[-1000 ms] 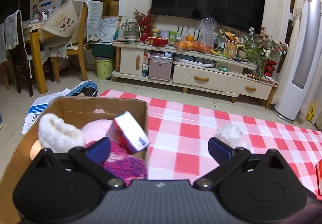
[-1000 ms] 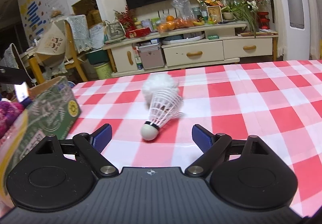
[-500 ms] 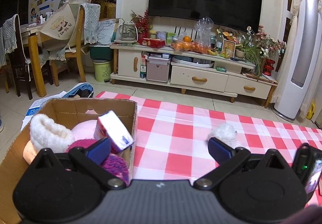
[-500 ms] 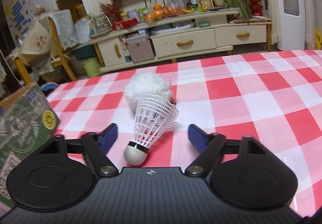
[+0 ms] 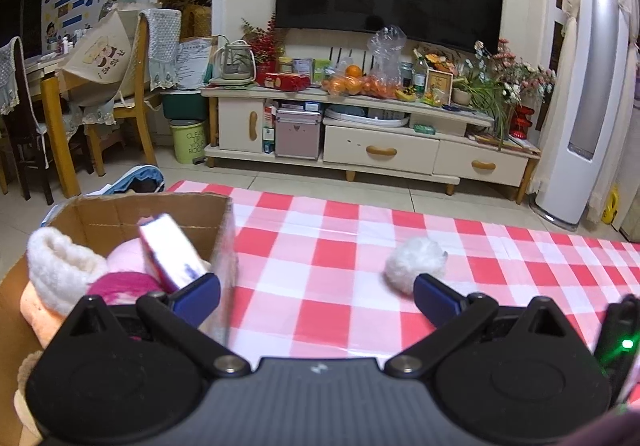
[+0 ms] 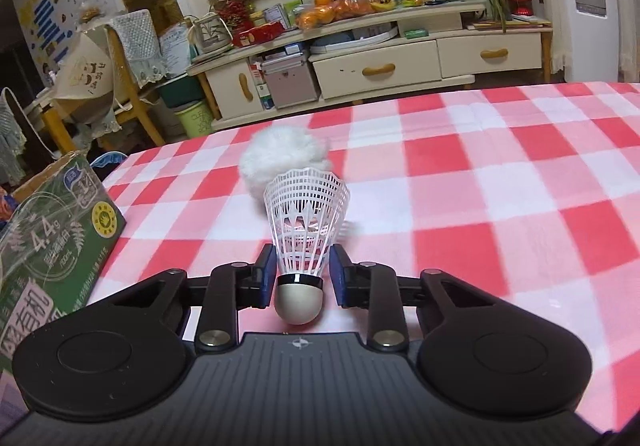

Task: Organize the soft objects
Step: 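Grasp the white shuttlecock with the right tool while the left grasps the white pompom keychain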

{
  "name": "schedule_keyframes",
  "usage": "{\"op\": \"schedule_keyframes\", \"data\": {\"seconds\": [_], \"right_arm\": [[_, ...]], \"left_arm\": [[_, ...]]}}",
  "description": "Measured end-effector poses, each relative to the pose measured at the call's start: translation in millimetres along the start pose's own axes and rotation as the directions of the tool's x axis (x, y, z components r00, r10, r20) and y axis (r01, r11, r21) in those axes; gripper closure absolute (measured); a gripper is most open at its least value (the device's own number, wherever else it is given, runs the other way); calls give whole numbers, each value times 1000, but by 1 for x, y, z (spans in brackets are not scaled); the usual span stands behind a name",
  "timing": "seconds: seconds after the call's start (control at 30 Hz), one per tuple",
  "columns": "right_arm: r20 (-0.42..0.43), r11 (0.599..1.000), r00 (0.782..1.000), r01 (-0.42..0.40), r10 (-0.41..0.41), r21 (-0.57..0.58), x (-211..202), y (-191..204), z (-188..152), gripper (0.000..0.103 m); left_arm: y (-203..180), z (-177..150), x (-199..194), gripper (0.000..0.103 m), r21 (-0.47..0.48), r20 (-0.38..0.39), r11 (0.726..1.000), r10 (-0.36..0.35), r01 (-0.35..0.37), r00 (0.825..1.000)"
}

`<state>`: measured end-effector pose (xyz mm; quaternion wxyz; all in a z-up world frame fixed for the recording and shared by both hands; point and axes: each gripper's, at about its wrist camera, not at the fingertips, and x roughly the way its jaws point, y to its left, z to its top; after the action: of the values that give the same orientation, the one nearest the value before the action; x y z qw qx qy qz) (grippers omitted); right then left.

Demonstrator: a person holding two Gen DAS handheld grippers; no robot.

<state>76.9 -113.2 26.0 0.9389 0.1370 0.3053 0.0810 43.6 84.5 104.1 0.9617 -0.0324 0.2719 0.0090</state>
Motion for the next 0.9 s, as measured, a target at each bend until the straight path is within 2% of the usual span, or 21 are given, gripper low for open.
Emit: {"op": "schedule_keyframes", "data": {"seconds": [0.33, 0.47, 0.57, 0.8, 0.83, 0.9], "right_arm": [[18, 993, 993, 118, -118, -1, -47, -70, -6, 69], [32, 990, 990, 137, -138, 29, -53, -92, -5, 68], [31, 992, 992, 118, -120, 54, -53, -104, -2, 67], [22, 992, 996, 88, -91, 92, -50, -123, 3, 55], [23, 992, 996, 89, -91, 92, -49, -125, 3, 46], [27, 991, 994, 100, -103, 83, -47, -127, 5, 36]], "left_arm": [[-40, -13, 19, 1, 97, -16, 995, -20, 21, 1000], [-57, -20, 30, 1, 128, -12, 991, -23, 25, 1000], [-70, -27, 40, 1, 148, -18, 989, -26, 29, 999], [-90, -40, 67, 1, 167, -22, 986, -12, 15, 1000], [-94, -40, 71, 1, 166, -16, 986, -4, 7, 1000], [-99, -39, 80, 1, 150, -2, 989, -2, 2, 1000]]}}
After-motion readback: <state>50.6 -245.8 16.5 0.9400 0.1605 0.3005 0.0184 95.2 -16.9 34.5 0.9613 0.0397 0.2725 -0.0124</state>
